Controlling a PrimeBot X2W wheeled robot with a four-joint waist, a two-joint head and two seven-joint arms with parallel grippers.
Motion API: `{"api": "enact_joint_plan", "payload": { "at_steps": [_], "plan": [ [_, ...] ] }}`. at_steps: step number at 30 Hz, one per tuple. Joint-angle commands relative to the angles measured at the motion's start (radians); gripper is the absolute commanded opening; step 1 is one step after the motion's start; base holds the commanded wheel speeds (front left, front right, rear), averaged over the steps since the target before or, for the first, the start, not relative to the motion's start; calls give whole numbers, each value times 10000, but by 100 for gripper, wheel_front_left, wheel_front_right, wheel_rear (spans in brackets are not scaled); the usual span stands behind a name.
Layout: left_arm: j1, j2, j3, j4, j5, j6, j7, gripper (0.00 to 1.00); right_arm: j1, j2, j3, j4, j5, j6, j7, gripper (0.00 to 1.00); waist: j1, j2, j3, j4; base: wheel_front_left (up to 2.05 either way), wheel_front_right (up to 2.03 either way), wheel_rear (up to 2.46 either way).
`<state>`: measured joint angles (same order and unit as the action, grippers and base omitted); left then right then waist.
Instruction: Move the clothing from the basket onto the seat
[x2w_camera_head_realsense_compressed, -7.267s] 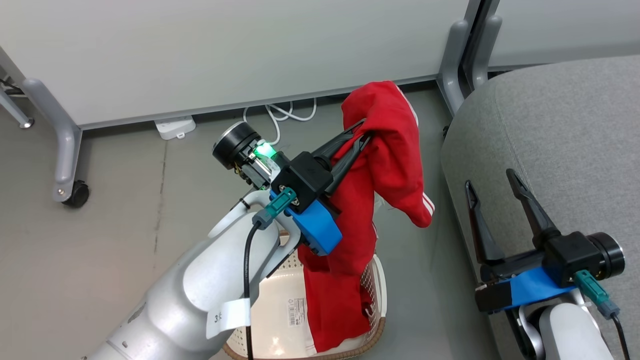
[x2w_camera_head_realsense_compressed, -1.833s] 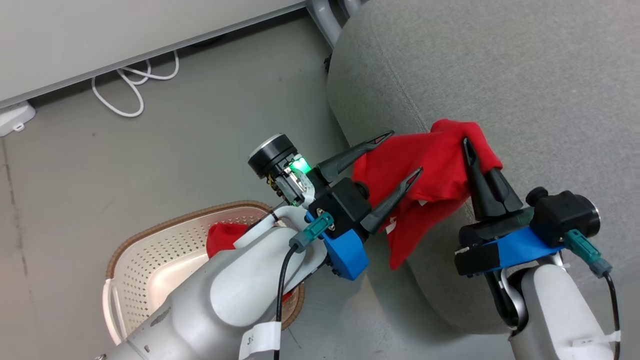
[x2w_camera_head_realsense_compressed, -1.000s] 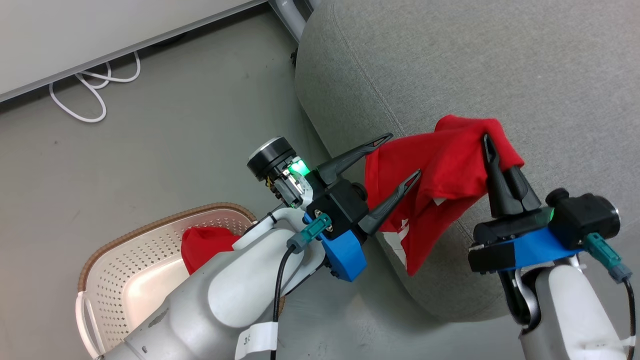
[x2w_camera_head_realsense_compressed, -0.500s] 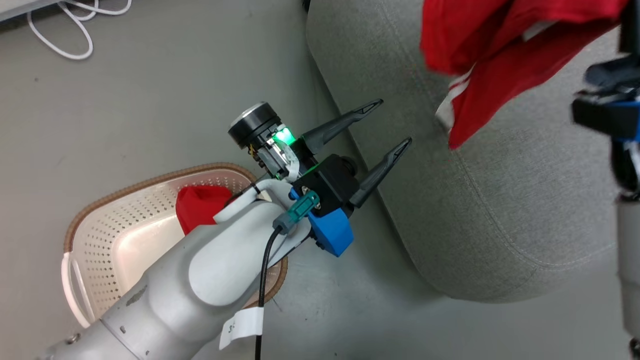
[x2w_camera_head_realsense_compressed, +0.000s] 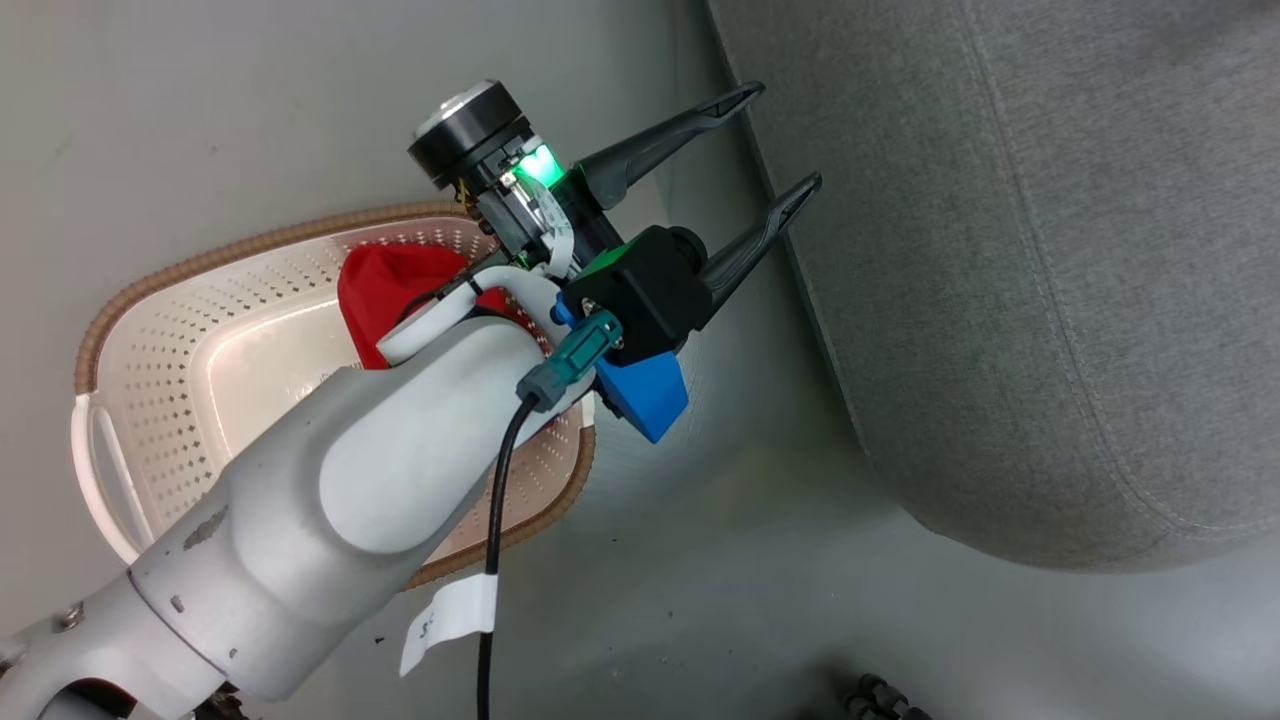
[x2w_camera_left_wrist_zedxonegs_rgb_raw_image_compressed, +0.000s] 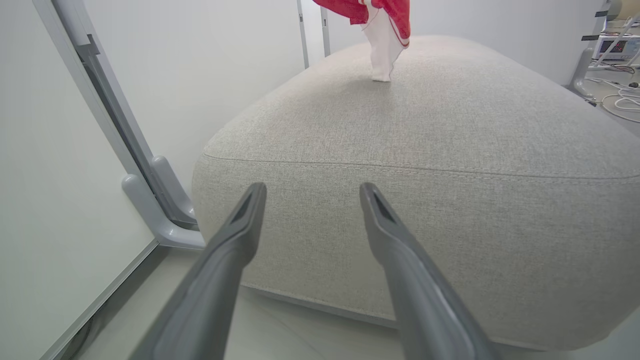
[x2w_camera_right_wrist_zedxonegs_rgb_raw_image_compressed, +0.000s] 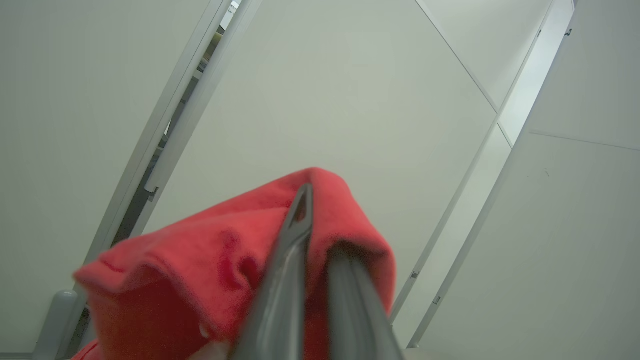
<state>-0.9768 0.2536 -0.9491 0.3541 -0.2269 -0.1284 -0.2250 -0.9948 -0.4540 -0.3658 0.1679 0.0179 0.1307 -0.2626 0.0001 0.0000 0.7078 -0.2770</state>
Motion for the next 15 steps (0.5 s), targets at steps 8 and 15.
{"api": "enact_joint_plan", "payload": {
  "at_steps": [8,15],
  "plan": [
    [-469,278,-11,-474,135,53,222,100,53,-34,-831,1831,-27,1,-36,0,-1,0,1030,224,0,0,0],
    [-575,386,-39,-596,68,81,293,100,593,712,-791,2572,-198,1,-35,0,-1,0,1230,293,0,0,0]
  ]
}}
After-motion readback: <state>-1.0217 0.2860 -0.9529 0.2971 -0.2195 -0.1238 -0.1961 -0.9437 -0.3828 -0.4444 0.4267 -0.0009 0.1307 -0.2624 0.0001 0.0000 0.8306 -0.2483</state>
